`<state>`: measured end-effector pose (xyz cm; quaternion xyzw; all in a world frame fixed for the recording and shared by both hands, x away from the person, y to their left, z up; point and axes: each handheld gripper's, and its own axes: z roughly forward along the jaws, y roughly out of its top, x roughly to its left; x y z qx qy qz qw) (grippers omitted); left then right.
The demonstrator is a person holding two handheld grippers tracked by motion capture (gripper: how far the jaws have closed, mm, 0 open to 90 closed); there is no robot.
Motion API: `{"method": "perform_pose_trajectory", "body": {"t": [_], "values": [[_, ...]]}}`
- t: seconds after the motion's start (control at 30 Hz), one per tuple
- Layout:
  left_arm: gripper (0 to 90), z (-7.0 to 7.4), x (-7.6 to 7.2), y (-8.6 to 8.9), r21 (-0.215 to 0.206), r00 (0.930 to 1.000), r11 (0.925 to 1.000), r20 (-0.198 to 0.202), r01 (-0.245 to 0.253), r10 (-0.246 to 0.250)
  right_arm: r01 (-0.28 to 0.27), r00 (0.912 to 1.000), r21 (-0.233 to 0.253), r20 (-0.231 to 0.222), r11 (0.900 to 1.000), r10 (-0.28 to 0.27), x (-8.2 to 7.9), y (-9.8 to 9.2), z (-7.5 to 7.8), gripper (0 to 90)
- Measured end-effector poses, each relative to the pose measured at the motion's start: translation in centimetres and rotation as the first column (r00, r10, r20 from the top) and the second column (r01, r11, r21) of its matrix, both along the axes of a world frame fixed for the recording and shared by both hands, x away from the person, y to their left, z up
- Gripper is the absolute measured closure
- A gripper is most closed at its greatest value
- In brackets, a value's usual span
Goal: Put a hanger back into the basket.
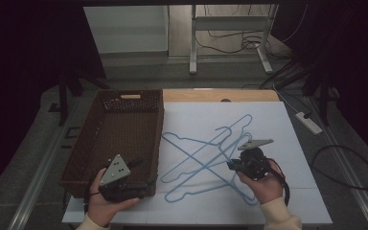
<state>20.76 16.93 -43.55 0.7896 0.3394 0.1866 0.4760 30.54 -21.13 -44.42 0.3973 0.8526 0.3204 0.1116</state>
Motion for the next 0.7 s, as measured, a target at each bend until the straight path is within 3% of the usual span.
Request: {"method": "perform_pose_trajectory", "body": {"t": [0.2,0.37,0.7], "values": [[29.6,0.4,0.7,-2.1,0.019,0.9998,0.9997,-0.012,0.016,-0.016,0.002,1.0,0.0,-0.006,1.0,-0.002,0.1,-0.1,0.1,80.1],[31.0,1.0,1.2,-5.1,0.05,0.9982,0.9972,-0.027,0.055,-0.054,-0.004,1.0,0.006,-0.002,1.0,0.004,0.0,-0.2,0.2,80.0],[30.9,0.2,2.7,-9.6,0.079,0.9918,0.9895,-0.052,0.121,-0.117,-0.014,0.9999,0.014,-0.002,1.0,0.014,-0.5,-0.3,0.6,80.0]]}}
